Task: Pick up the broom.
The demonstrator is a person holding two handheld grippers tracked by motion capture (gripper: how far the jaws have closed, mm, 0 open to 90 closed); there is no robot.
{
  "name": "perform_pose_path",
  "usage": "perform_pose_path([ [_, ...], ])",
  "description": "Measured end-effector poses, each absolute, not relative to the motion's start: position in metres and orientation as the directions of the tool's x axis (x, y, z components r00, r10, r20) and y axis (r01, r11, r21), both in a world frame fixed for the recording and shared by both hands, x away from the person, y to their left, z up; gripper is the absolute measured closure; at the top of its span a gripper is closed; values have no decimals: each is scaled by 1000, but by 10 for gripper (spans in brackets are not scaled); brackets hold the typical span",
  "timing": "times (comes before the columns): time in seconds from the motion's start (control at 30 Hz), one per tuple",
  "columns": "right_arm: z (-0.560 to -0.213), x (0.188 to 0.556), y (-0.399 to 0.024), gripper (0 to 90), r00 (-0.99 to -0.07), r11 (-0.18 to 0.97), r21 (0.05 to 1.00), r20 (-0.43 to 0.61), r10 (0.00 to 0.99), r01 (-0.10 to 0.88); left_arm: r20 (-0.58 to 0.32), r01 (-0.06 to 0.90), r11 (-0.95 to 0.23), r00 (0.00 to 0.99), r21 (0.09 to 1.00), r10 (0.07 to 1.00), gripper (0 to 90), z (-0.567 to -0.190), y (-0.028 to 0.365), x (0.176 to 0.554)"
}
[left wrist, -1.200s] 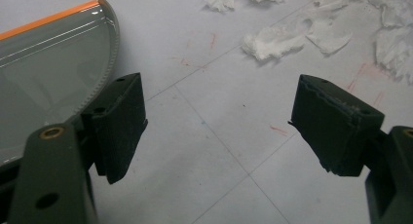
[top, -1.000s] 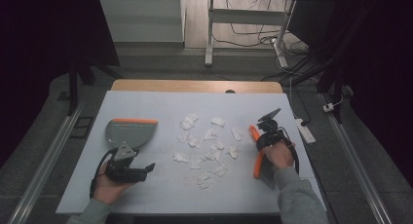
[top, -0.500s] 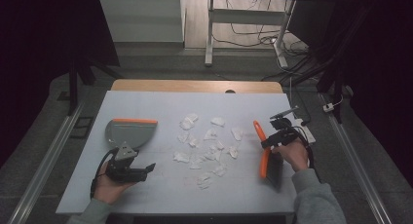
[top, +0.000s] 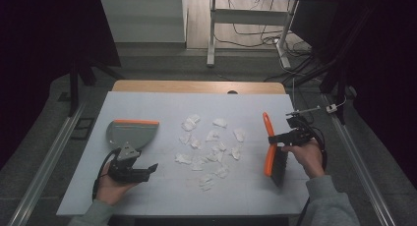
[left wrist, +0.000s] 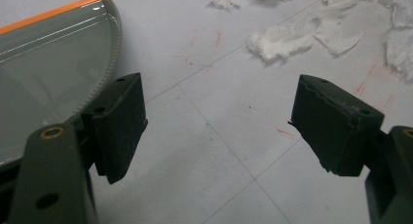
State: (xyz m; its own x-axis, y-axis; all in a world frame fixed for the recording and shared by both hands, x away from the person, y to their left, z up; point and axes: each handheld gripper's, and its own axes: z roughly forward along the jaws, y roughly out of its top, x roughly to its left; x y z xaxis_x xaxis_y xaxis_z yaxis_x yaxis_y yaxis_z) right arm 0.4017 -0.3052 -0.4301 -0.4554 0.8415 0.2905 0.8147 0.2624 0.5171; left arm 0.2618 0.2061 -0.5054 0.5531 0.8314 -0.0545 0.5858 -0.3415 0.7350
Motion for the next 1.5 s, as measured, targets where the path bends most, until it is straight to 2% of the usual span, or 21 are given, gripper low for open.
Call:
perform_pose_path([
  [0.57,-412,392,-296,710,-531,207,653,347,773,729,-46,569,-347,563,745,825,207,-500,195,268],
  [0.97,-409,378,-286,709,-532,93,735,390,752,671,-35,546,-363,586,756,809,207,-493,180,276],
  [1.2,-413,370,-277,710,-545,55,770,398,738,636,-69,544,-346,603,765,795,209,-491,170,280],
  [1.3,-413,366,-274,709,-546,35,783,400,736,622,-91,532,-331,619,779,780,212,-487,164,279],
  [1.5,-415,358,-263,709,-564,9,804,408,718,594,-63,479,-346,652,807,755,215,-474,140,277],
])
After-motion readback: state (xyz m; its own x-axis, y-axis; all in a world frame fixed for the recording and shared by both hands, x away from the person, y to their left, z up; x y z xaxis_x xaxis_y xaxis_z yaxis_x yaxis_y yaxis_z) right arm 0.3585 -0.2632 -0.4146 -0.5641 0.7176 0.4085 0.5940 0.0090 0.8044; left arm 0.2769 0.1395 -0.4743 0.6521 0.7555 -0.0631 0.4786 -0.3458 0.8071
